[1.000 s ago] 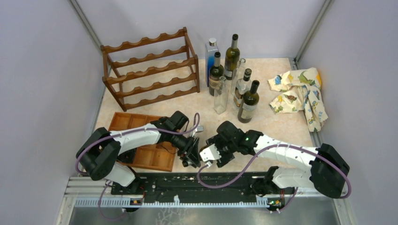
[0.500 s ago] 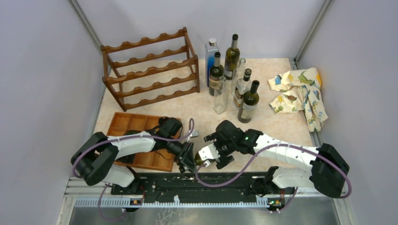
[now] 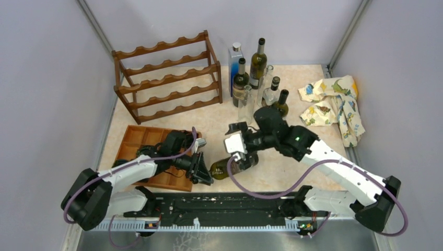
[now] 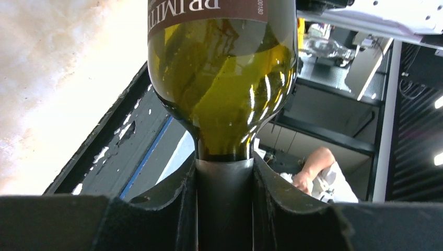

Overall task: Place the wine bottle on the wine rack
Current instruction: Pick up the wine bottle from the center of the board.

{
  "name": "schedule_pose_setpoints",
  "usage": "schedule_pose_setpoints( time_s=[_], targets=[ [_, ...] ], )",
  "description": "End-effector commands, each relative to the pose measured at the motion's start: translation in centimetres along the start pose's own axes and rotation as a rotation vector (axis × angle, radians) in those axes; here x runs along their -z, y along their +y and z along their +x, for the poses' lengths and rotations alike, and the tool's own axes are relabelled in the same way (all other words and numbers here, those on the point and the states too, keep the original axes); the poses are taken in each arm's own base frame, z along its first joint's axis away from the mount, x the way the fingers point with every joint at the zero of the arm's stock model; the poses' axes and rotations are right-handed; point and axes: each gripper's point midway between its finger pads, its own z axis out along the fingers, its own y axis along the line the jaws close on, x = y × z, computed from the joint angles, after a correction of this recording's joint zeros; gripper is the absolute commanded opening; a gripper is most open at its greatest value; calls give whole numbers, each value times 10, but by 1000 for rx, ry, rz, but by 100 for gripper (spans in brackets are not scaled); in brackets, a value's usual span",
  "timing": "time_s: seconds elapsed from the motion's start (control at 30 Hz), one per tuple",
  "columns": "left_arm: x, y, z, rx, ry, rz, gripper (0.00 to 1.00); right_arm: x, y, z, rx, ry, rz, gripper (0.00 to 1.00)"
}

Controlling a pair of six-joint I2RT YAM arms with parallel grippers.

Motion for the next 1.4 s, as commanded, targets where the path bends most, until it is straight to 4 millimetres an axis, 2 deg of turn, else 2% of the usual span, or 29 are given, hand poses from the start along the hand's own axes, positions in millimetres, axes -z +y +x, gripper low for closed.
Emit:
schedule_pose_setpoints(
  time_s=[0.0, 0.17, 0.43, 0.57, 0.97, 1.23, 1.37],
  targets=[
    [8, -16, -14, -38, -78, 38, 0, 36, -27, -50, -93, -164, 59, 98],
    [11, -26, -23, -31, -138, 83, 0, 56, -63, -57, -227, -230, 159, 98],
    [25, -34, -39, -13, -305, 110, 0, 79, -92, -65, -314, -294, 273, 98],
    [35, -35, -57, -17, -437, 82, 0, 91, -105, -67, -331, -314, 322, 98],
    [59, -40, -113, -22, -751, 38, 0, 122, -130, -56, -362, -322, 455, 98],
    [74, -48, -151, -81, -916, 18, 0, 124, -130, -50, -382, -325, 476, 98],
    [76, -43, -166, -70, -967, 9, 0, 126, -131, -49, -381, -326, 484, 98]
  ],
)
